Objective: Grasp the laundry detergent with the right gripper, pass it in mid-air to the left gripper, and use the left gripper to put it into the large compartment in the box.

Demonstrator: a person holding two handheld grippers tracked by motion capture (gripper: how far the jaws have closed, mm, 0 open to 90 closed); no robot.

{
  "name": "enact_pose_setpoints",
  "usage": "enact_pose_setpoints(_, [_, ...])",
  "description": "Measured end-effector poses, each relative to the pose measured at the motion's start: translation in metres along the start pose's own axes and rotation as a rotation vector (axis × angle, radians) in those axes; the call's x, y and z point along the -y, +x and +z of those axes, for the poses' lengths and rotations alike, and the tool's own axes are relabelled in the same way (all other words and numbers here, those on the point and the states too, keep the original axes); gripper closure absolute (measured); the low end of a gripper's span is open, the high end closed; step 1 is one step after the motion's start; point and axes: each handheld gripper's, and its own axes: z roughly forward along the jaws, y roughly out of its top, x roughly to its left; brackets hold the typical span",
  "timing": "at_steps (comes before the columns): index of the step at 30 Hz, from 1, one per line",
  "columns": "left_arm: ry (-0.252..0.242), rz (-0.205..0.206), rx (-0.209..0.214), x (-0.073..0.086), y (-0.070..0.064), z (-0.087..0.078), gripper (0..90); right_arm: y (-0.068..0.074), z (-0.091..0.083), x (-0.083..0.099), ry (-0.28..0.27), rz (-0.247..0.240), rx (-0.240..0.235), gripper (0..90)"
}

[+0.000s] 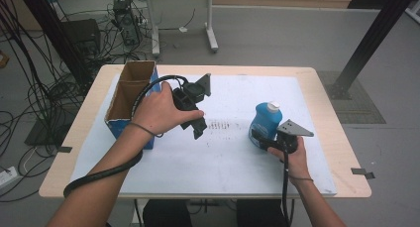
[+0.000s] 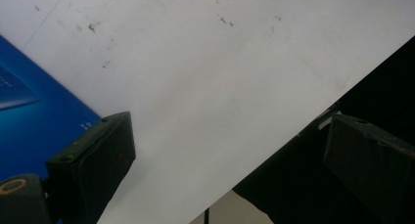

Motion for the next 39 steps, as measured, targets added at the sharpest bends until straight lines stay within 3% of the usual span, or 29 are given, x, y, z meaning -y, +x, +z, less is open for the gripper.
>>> enact_pose_setpoints(39, [0.002, 0.007, 0.005, -0.0021, -0.0006, 0.0039, 5.3, 0.0032, -0.0011, 0.0033, -0.013, -0.026, 0.017, 41.9])
